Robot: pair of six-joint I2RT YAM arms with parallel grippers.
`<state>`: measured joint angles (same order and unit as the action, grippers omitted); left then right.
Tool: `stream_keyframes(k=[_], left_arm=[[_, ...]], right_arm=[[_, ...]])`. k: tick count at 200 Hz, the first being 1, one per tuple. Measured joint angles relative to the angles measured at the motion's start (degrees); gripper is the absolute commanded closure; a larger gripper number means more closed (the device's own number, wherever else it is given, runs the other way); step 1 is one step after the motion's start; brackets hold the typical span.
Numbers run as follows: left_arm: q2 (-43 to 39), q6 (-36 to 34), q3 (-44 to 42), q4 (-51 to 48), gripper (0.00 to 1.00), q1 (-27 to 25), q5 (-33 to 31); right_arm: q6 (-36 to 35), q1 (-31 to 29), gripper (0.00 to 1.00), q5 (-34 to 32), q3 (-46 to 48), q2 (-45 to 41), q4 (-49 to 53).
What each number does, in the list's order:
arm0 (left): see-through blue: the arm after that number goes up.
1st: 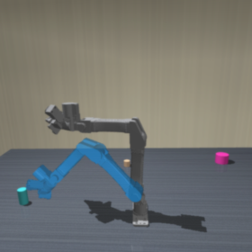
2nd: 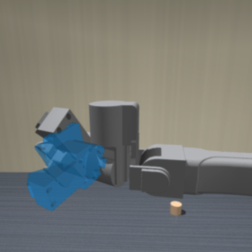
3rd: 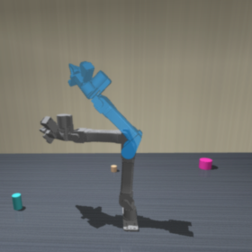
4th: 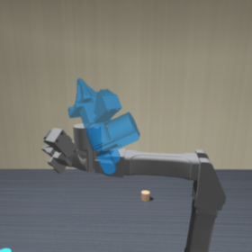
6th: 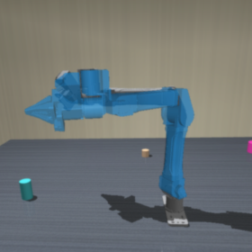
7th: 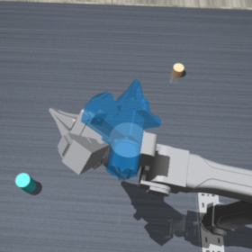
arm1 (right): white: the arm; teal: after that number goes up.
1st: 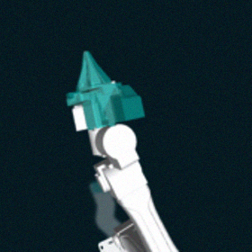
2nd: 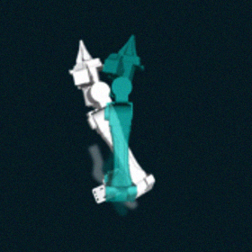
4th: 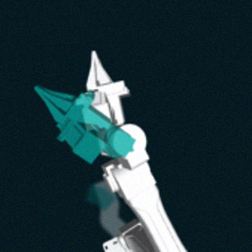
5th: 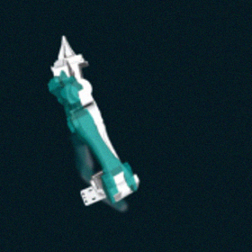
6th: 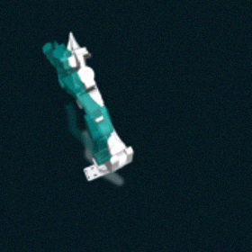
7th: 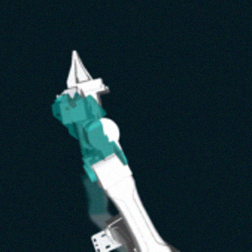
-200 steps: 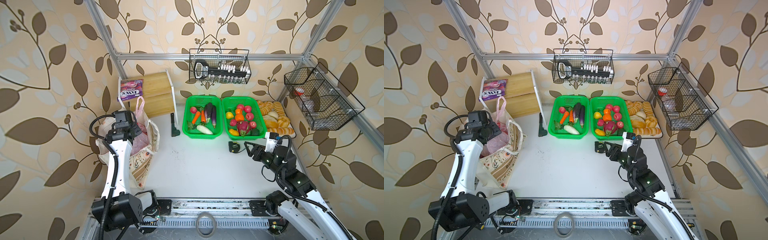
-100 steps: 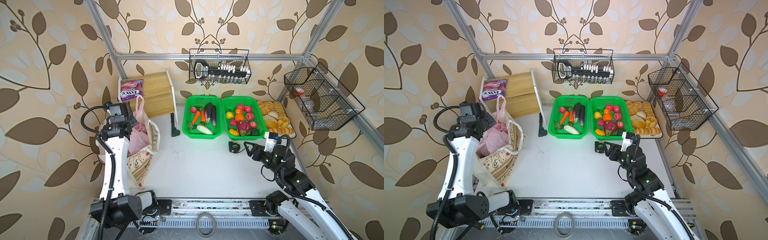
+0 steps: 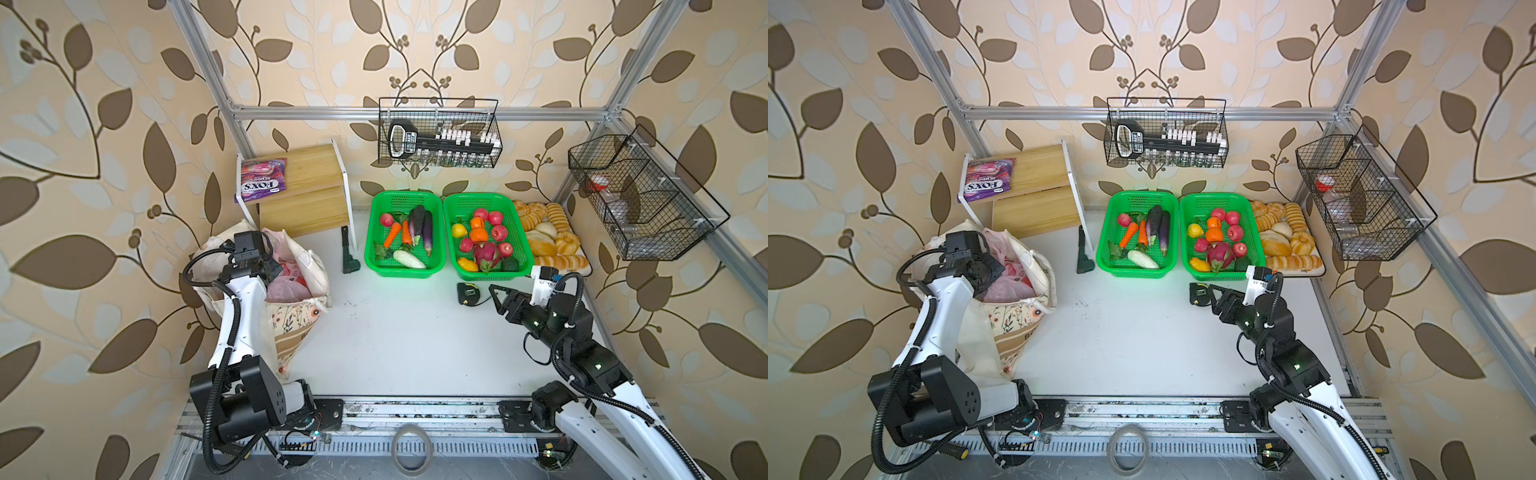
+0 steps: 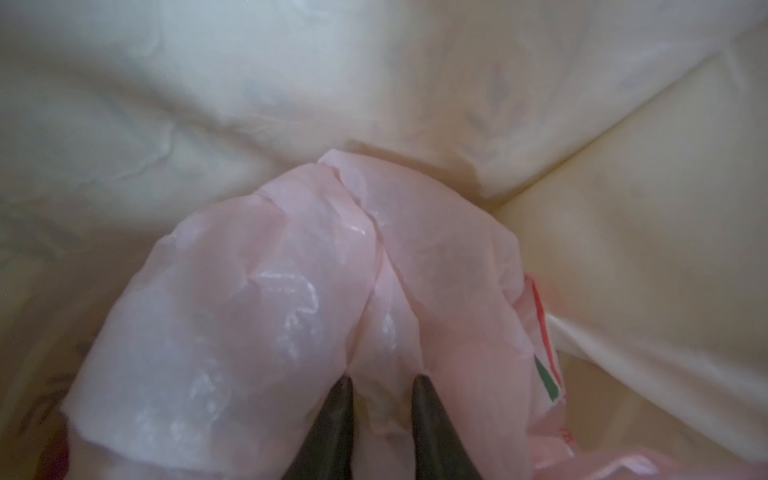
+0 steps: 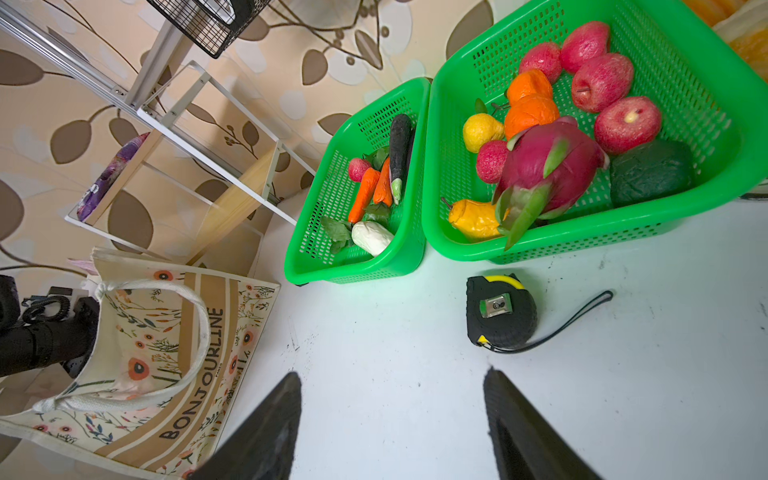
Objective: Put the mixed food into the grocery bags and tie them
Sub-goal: 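Lower the pink bag into the tote bag and open the left gripper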
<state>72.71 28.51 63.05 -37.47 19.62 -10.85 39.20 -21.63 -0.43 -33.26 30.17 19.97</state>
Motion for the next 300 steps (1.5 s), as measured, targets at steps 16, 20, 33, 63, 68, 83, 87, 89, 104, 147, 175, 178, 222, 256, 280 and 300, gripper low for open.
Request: stream_keyframes(k=[16, 20, 33, 63, 68, 83, 87, 89, 104, 147, 175, 178, 222, 256, 280, 300], left_arm=[[0.2, 0.1, 2.1, -2.1, 0.65, 0.0, 0.3], [0.2, -0.1, 2.9, -2.8, 0.64, 0.0, 0.5], [0.1, -0.3, 6.4, -5.1, 0.62, 0.0, 1.6], [-0.9, -1.5, 13.5, -6.1, 0.72, 0.0, 4.4], [-1.1, -1.7, 14.2, -6.0, 0.73, 0.0, 5.1], [-1.3, -2.4, 15.5, -5.9, 0.79, 0.0, 7.1], [-1.2, -2.7, 15.7, -5.8, 0.8, 0.0, 7.5], [-1.0, -2.6, 15.7, -5.7, 0.8, 0.0, 7.6], [0.6, -2.8, 15.6, -5.4, 0.79, 0.0, 8.3], [7.8, -1.2, 11.4, -3.0, 0.87, 0.0, 5.2], [9.2, 0.8, 6.6, -1.0, 0.85, 1.8, 3.0], [9.2, 1.1, 6.2, -0.7, 0.85, 2.2, 2.9], [9.2, 6.4, 4.8, 0.0, 0.81, 7.2, 2.0], [8.3, 7.9, 5.9, -2.1, 0.73, 7.1, 1.2], [5.9, 7.5, 8.1, -3.7, 0.56, 7.1, 2.6], [2.1, 6.8, 10.6, -4.6, 0.47, 6.3, 4.0]], right_arm=[[0.0, 0.0, 0.3, 0.0, 0.0, 0.0, 0.0], [0.0, 0.0, 0.3, 0.0, 0.0, 0.0, 0.0], [0.2, 0.0, 0.3, 0.0, 0.0, 0.0, 0.0], [0.7, 0.0, 0.3, 0.0, 0.1, 0.0, 0.0], [0.9, 0.0, 0.3, 0.0, 0.2, -0.1, -0.1], [1.2, 0.0, 0.3, 0.0, 0.5, -0.2, -0.1], [1.3, 0.0, 0.3, 0.0, 0.5, -0.2, -0.1], [1.3, 0.0, 0.3, 0.0, 0.6, -0.2, -0.1], [1.3, 0.0, 0.3, 0.0, 0.7, -0.2, 0.1], [1.3, 0.0, 0.3, -0.2, 1.2, -1.6, 0.2], [1.3, 0.0, 0.3, -0.7, 1.9, -2.3, 0.5], [1.3, 0.0, 0.3, -0.7, 1.9, -2.4, 0.6], [1.0, 0.0, 0.3, -1.3, 2.0, -3.3, 1.4], [0.8, 0.0, 0.3, -1.9, 2.1, -4.0, 1.6], [0.8, 0.0, 0.3, -1.9, 2.3, -4.0, 1.6], [0.8, 0.0, 0.3, -1.9, 2.3, -3.9, 1.6]])
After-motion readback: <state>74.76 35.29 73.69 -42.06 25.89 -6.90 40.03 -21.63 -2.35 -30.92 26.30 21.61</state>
